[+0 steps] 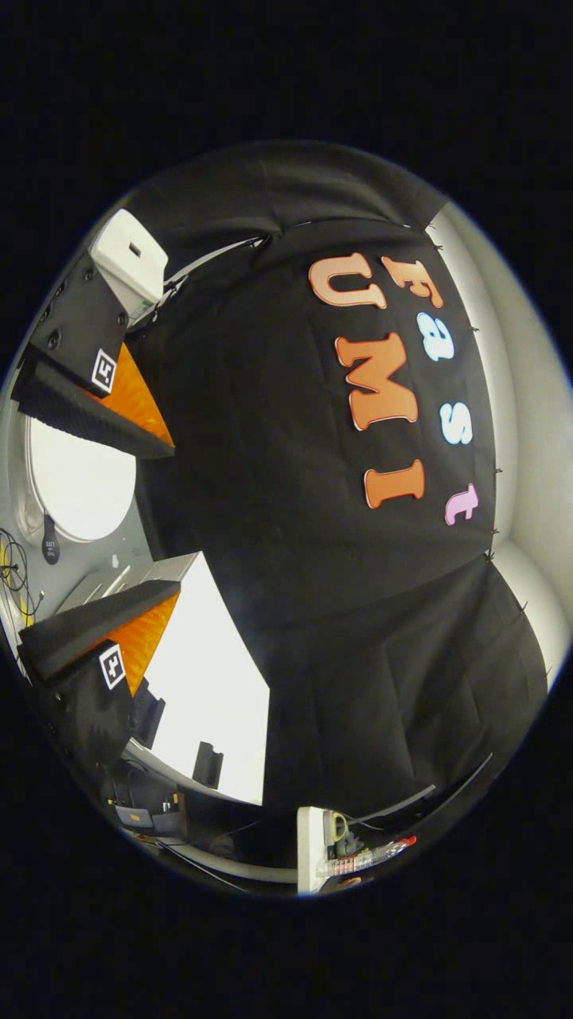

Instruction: Open the toilet lid.

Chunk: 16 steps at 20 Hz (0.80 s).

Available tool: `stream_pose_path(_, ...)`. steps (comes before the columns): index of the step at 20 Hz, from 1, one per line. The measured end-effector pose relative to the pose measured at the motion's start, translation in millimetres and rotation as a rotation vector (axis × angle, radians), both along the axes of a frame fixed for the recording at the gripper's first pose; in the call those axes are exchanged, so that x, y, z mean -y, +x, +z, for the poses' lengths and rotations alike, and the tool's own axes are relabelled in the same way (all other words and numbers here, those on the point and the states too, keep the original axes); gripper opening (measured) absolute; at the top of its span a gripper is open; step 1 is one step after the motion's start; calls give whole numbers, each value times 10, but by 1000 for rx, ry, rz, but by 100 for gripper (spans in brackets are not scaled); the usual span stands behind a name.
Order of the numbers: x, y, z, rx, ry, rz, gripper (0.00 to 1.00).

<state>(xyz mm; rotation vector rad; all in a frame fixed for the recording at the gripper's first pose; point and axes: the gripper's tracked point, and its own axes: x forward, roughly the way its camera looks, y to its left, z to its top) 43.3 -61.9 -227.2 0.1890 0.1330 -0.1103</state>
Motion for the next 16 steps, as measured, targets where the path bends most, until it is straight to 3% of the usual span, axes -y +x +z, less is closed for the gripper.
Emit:
stream_pose_path(9,264,-12,-1195,-94,105,-71,99)
stream_pose_path(16,369,98,-2173,-190,322,-105,98)
